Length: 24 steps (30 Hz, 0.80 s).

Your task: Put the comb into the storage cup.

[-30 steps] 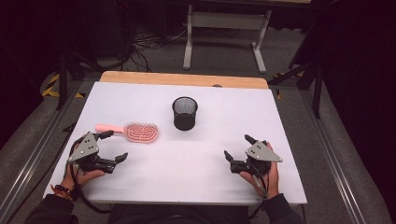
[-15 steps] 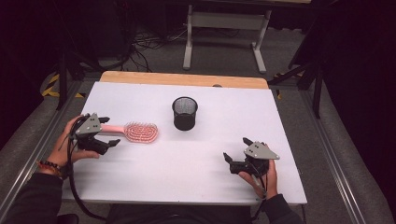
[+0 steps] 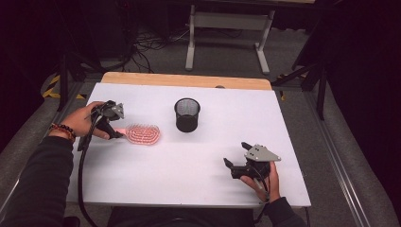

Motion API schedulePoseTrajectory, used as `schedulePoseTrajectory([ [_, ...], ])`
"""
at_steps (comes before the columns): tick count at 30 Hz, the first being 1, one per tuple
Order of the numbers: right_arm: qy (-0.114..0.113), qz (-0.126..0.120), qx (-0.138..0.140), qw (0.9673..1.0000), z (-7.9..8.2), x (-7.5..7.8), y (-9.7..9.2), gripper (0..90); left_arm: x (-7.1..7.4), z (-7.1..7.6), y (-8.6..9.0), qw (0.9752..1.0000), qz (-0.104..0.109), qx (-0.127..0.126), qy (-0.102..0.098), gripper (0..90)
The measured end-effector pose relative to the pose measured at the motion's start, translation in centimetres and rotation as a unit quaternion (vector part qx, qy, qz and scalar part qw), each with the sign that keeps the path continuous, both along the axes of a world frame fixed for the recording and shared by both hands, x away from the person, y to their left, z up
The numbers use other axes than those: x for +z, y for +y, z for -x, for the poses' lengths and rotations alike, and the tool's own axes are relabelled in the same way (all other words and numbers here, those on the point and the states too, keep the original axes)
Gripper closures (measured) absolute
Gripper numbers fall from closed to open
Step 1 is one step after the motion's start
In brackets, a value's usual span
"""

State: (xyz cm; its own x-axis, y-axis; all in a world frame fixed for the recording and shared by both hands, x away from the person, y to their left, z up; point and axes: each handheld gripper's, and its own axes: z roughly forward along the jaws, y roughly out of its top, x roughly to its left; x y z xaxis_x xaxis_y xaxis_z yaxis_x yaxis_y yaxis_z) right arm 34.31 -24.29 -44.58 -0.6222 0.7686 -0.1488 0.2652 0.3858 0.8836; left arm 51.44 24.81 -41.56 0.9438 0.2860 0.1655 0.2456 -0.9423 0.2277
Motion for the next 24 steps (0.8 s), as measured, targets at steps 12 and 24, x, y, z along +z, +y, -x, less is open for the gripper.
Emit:
schedulePoseTrajectory([
  [12, -0.007, -0.001, 0.002, 1.0000, 0.1, 0.0, 0.0, 15.3, -1.5, -2.0, -1.8, 0.9969, -0.043, -0.034, 0.057, 42.4],
  [24, -0.017, -0.019, 0.001, 0.9997, 0.3, 0.5, -0.5, 16.3, -1.2, -1.6, -2.6, 0.9961, -0.039, -0.060, 0.051, 69.4],
])
